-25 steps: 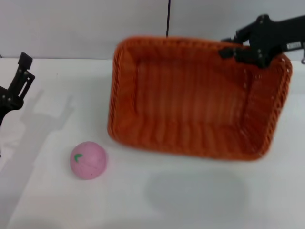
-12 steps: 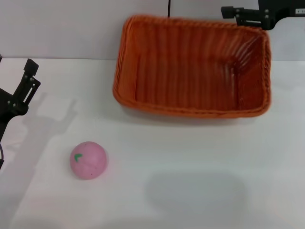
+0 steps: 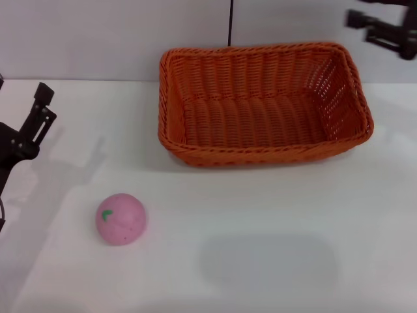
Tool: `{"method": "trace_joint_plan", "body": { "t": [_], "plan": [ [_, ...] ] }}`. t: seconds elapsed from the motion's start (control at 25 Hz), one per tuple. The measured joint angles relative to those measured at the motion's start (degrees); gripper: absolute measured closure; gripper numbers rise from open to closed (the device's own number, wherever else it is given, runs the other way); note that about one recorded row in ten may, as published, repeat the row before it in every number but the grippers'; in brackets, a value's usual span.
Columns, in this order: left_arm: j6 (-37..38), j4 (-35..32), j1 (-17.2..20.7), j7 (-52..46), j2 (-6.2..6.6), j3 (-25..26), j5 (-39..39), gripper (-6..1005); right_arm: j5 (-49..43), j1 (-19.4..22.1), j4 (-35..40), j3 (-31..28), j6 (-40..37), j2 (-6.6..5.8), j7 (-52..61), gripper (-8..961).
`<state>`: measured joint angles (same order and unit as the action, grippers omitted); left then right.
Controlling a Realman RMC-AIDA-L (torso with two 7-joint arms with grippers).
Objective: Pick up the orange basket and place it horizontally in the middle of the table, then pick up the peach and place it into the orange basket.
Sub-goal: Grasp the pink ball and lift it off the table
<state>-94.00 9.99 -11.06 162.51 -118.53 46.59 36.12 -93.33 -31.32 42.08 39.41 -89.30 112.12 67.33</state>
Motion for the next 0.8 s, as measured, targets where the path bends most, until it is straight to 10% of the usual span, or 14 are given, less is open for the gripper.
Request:
{"method": "trace_joint_plan", "body": {
  "t": [0.44,0.8],
  "plan": [
    [0.65,-5.21,-0.35,0.04,0.31,-9.12,0.00,152,17.67,15.86,-7.27,-10.72,-3.45,6.46,-7.43,486],
    [0.19,-11.11,0.29,-3.07,0.41,-20.66,0.01,152,19.17,19.54,-18.42,-23.07,-3.60,6.22,-13.20,486]
  ]
}}
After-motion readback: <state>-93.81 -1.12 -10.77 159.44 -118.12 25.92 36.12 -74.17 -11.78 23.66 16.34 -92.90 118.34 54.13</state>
